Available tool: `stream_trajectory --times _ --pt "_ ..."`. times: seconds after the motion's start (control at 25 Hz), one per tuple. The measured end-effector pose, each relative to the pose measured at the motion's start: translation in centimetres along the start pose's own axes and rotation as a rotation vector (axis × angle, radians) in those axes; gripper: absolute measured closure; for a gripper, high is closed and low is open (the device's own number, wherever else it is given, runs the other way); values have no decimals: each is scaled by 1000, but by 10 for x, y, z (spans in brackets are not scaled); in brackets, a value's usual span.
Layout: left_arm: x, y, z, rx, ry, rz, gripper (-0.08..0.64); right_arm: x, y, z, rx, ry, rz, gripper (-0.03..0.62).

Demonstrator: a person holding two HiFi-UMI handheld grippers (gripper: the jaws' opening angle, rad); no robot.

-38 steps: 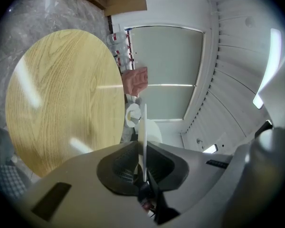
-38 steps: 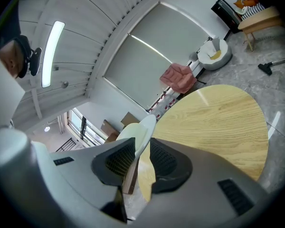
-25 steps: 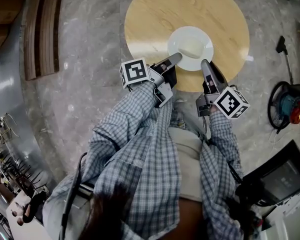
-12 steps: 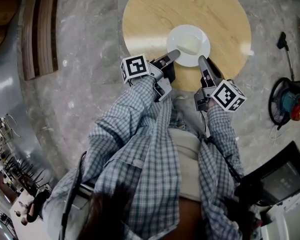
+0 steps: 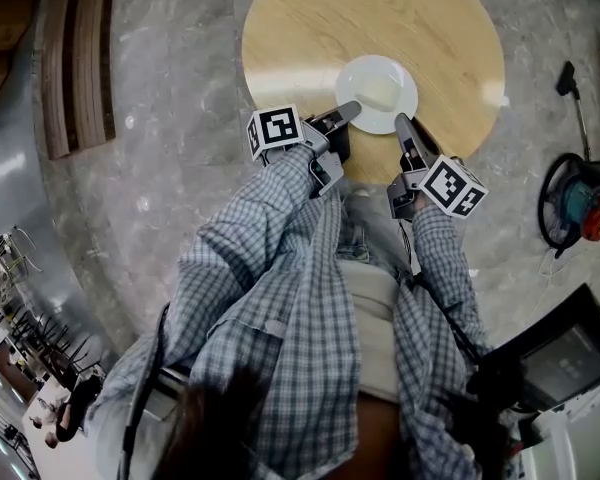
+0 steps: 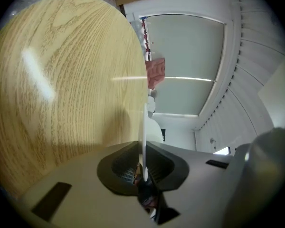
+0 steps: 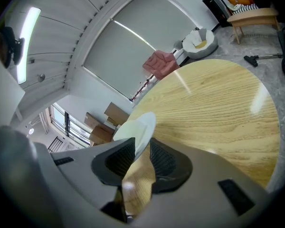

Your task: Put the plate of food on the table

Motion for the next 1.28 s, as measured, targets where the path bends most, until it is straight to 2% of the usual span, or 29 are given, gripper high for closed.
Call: stream_trajectory --times 0.48,0.92,1.28 --pt "4 12 -30 -47 64 10 526 22 -15 16 1 -22 -84 489" --pt "9 19 -42 -28 128 6 526 31 -25 26 21 -53 -137 489" --pt "12 19 -45 26 179 -15 532 35 -32 35 -23 -102 -194 488"
Point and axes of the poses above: the fingertips, and each gripper's own axes: x forward along the fingers, z to its right, y out of its top, the point moved 1 cm from there along -x, backward along the fingers, and after that the axes turned 10 degrees about -x, right-handed, at the moved point
